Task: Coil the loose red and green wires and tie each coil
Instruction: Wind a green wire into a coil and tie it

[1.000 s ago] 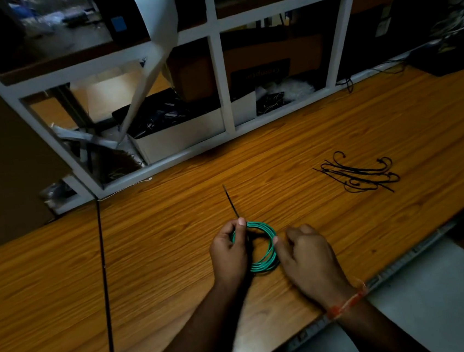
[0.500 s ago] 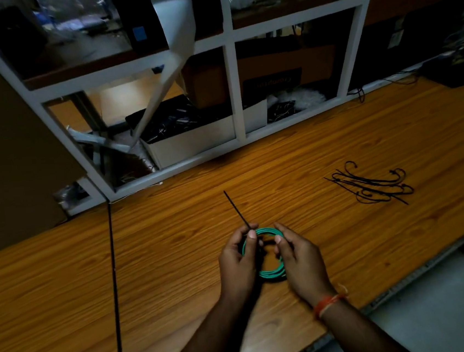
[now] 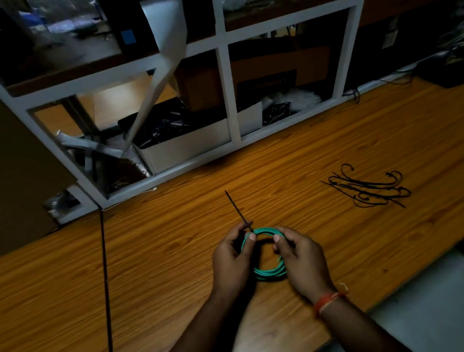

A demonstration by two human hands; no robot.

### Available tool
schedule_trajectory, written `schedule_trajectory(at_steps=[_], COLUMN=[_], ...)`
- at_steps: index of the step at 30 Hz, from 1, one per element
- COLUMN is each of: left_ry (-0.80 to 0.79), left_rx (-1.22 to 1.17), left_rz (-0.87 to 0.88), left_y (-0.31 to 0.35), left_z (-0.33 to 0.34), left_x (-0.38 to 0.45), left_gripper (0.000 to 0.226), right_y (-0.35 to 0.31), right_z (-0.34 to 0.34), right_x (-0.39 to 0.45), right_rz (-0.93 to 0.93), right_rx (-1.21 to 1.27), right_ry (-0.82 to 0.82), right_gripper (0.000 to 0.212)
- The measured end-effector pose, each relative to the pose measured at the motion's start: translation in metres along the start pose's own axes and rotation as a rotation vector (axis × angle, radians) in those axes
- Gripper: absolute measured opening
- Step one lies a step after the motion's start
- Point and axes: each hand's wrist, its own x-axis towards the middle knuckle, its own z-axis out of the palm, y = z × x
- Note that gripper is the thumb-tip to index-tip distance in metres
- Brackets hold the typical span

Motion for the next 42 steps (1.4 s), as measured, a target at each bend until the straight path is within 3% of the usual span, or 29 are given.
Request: schedule_trajectory(at_steps=[6, 12, 19, 26, 34, 39, 42], left_ry=[0.019, 0.141, 0.293, 0.284, 0.169, -0.027, 0.039], left_rx=[0.019, 0.15, 0.273, 0.211, 0.171, 0.212, 0.334], left_rz=[-0.009, -0.041, -0.291, -0.416, -0.416, -0.359, -0.295], left_y=[0.01, 0.021, 0.03, 0.033, 0.032, 0.024, 0.023], left_z=[-0.017, -0.066, -0.109, -0.118, -0.107, -0.076, -0.057], left_x=[0.018, 0.051, 0.086, 0.11, 0.129, 0.145, 0.156], left_gripper=[0.041, 0.039, 0.024, 0.008, 0.014, 0.027, 0.029], right_y=[-0.012, -0.046, -0.08, -0.099, -0.082, -0.07, -0.065], right_z=[0.012, 0.056, 0.105, 0.139, 0.142, 0.118, 0.1], right_x=[0.023, 0.067, 0.133, 0.196, 0.241, 0.261, 0.258], right_rz=[-0.04, -0.135, -0.107, -0.198, -0.233, -0.285, -0.343], right_rx=[0.02, -0.009, -0.151, -0.291, -0.395, -0.501, -0.587], right_ry=[-0.026, -0.164, -0.32, -0.469, -0.56, -0.439, -0.31], right_gripper=[0.024, 0.026, 0.024, 0.028, 0.027, 0.028, 0.033])
